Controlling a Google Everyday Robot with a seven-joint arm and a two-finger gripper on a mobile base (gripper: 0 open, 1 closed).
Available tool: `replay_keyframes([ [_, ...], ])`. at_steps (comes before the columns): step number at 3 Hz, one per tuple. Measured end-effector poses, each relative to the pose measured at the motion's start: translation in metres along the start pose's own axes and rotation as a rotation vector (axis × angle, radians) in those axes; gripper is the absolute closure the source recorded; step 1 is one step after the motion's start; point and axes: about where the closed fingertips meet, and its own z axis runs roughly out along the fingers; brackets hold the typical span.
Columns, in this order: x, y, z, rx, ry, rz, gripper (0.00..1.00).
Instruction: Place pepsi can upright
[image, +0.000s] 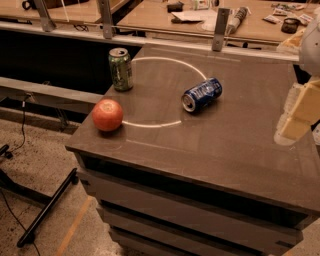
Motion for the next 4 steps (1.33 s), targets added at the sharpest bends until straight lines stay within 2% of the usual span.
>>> replay_keyframes([
  [1,0.0,0.0,0.0,0.0,0.0,0.0,0.0],
  [2,-0.002,-0.008,0.012,0.013,0.007,-0.045,0.0],
  [3,-0.01,-0.034,0.043,0.047,0.024,-0.192,0.0],
  [4,-0.028,-0.06,0.079,0.081,0.049,-0.405,0.0],
])
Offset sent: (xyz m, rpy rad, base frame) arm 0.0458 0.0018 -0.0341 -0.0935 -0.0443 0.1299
